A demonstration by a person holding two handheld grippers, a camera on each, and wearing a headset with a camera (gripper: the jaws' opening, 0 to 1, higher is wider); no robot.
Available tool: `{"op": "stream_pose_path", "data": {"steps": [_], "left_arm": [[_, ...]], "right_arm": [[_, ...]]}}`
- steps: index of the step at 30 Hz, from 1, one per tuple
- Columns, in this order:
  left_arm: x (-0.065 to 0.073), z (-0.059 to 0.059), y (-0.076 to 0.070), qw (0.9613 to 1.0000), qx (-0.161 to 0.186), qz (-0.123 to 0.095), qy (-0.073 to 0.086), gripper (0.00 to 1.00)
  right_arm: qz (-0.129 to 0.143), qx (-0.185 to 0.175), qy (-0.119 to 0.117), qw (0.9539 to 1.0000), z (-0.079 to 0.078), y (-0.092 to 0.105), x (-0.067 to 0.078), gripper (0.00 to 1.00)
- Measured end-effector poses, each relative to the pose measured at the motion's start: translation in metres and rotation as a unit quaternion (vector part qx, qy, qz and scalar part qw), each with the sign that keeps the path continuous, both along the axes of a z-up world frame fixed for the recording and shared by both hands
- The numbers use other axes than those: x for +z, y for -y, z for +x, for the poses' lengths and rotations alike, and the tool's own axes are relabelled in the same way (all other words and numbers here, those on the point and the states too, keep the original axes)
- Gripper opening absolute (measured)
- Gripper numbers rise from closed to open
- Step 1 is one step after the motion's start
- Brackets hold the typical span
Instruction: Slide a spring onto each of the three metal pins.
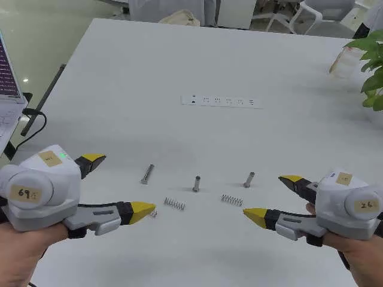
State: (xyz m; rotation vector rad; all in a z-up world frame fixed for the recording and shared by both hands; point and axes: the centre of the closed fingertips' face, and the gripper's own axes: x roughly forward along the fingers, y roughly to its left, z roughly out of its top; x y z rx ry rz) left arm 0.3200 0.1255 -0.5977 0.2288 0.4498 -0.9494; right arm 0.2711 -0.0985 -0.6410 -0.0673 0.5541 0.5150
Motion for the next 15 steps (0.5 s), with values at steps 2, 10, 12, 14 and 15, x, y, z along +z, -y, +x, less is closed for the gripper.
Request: {"op": "stream_pose_path", "data": {"steps": [2,10,12,14,15], "left_arm": [[-0.0001,-0.0011,0.0008,1.0000,-0.003,0.001,-0.001,0.81],[0.0012,0.0010,0.0027,0.9999,-0.016,0.001,0.001,0.81],[0.0012,0.0022,0.0026,0.9998,-0.018,0.000,0.001,0.81],[0.0009,0.0028,0.0028,0.9998,-0.020,0.001,0.002,0.81],[0.0008,0.0031,0.0029,0.9998,-0.021,0.001,0.003,0.81]], "right_arm": [[0.001,-0.003,0.000,1.0000,-0.0004,0.0003,0.0009,0.68],[0.006,-0.015,0.002,0.9999,-0.0037,-0.0015,0.0017,0.69],[0.005,-0.015,0.000,0.9999,-0.0051,-0.0025,0.0003,0.69],[0.002,-0.014,-0.001,0.9999,-0.0069,-0.0034,-0.0013,0.69],[0.000,-0.012,-0.001,0.9999,-0.0075,-0.0036,-0.0020,0.69]]}}
